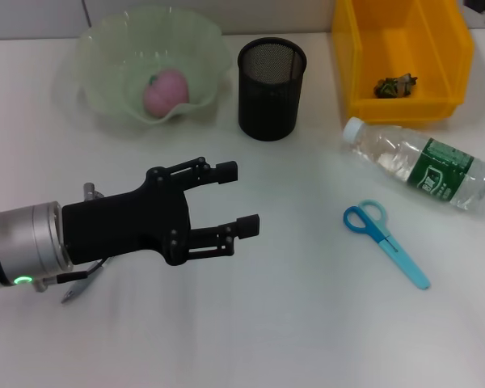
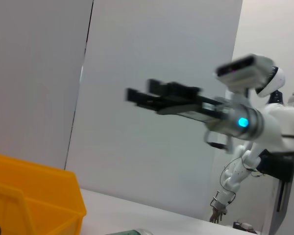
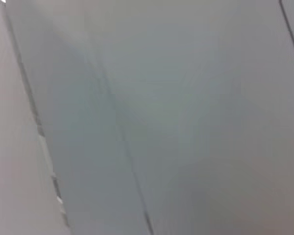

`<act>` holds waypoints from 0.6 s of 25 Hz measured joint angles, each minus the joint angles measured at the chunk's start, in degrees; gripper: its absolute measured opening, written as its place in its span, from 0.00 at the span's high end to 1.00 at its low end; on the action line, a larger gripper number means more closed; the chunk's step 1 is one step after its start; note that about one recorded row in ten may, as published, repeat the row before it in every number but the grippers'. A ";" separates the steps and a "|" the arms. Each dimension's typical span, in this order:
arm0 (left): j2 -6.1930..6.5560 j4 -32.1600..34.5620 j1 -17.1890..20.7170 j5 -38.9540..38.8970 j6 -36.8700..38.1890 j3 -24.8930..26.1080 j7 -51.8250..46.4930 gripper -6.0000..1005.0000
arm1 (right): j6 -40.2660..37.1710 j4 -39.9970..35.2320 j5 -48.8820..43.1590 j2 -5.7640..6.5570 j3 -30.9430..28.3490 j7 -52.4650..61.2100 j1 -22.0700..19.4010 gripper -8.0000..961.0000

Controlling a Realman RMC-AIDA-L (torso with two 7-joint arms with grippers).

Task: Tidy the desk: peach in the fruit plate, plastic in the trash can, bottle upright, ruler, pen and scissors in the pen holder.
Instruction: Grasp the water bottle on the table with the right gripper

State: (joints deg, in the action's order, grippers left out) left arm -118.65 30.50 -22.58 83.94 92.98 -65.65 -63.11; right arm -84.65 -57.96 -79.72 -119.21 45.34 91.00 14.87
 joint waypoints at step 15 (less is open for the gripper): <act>0.01 -1.91 -0.62 -1.89 -0.08 0.00 0.03 0.19 | -21.65 27.05 2.42 0.18 -13.21 -27.70 -4.55 0.30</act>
State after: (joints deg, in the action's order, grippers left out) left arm -118.64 28.59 -23.20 82.05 92.90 -65.65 -63.08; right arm -106.29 -30.92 -77.29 -119.04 32.13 63.30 10.33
